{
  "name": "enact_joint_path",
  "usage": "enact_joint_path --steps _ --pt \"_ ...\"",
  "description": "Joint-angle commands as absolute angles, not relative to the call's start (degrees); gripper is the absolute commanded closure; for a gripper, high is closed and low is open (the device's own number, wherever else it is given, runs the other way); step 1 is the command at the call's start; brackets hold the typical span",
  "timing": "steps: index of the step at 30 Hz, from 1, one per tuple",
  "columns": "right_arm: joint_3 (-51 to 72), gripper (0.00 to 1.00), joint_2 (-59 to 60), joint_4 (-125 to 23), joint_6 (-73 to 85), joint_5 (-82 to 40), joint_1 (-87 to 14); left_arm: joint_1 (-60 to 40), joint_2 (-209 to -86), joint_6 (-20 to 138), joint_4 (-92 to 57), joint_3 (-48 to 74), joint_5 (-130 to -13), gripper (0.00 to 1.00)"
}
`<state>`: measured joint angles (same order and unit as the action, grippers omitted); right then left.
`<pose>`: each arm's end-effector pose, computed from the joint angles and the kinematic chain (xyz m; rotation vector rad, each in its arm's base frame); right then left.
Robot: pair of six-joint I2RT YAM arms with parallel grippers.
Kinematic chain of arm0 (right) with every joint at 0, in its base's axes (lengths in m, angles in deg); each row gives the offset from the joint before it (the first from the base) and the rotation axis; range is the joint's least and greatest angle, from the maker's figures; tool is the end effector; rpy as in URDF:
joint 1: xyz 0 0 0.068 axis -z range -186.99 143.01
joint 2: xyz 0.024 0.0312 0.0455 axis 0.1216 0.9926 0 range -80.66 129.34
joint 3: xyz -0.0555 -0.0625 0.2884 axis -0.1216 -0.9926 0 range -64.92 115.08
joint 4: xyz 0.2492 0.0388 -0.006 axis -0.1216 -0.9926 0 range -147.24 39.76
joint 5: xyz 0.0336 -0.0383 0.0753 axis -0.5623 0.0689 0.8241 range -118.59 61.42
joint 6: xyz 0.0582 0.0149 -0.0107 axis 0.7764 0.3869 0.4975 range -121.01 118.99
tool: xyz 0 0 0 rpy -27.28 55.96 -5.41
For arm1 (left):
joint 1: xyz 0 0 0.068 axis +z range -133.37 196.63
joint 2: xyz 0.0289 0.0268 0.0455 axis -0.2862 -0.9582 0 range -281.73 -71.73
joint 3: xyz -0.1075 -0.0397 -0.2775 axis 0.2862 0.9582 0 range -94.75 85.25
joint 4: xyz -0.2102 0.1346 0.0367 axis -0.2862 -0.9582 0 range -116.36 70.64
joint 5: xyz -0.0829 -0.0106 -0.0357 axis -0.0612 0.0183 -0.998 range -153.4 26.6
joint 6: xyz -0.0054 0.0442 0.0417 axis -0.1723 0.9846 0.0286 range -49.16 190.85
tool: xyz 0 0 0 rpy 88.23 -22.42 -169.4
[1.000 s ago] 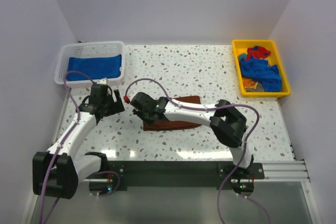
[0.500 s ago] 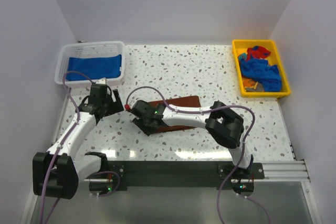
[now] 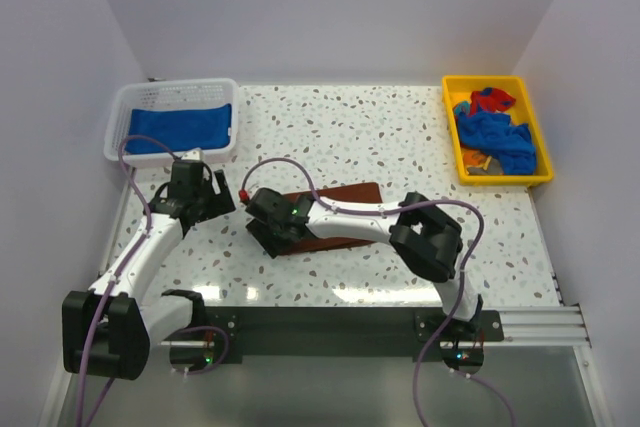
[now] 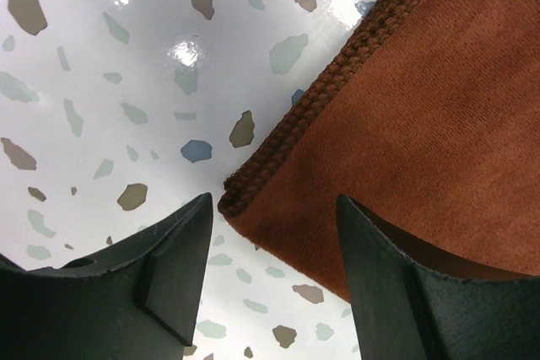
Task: Fold and stack the towels
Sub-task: Neatly place the folded towel into the bin
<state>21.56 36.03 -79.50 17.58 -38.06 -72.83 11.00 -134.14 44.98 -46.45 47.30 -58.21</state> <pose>0.1890 0.4031 0.2057 -0.9961 2.4244 0.3197 0.1974 -0.0152 0.2363 -0.4722 2.4240 -0.1261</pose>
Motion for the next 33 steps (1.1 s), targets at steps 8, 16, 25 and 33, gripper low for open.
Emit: enact_joint_path --steps 8,16,25,33 --pt "23.67 0.41 42.03 -78.89 21.05 -42.29 -73.08 11.8 -133.51 45.53 -45.28 46.76 -57.24 0.14" --pt "19.9 1.0 39.76 -77.59 21.58 -45.47 -72.64 11.79 -134.3 44.66 -43.53 47.99 -63.13 0.12" --pt "8.56 1.0 26.4 -60.63 23.43 -33.25 -68.34 10.04 -135.88 32.63 -34.4 53.61 -83.33 0.02" --pt "1.44 1.0 22.18 -51.75 26.33 -29.21 -66.4 0.38 -140.89 19.79 -22.0 56.42 -81.95 0.0"
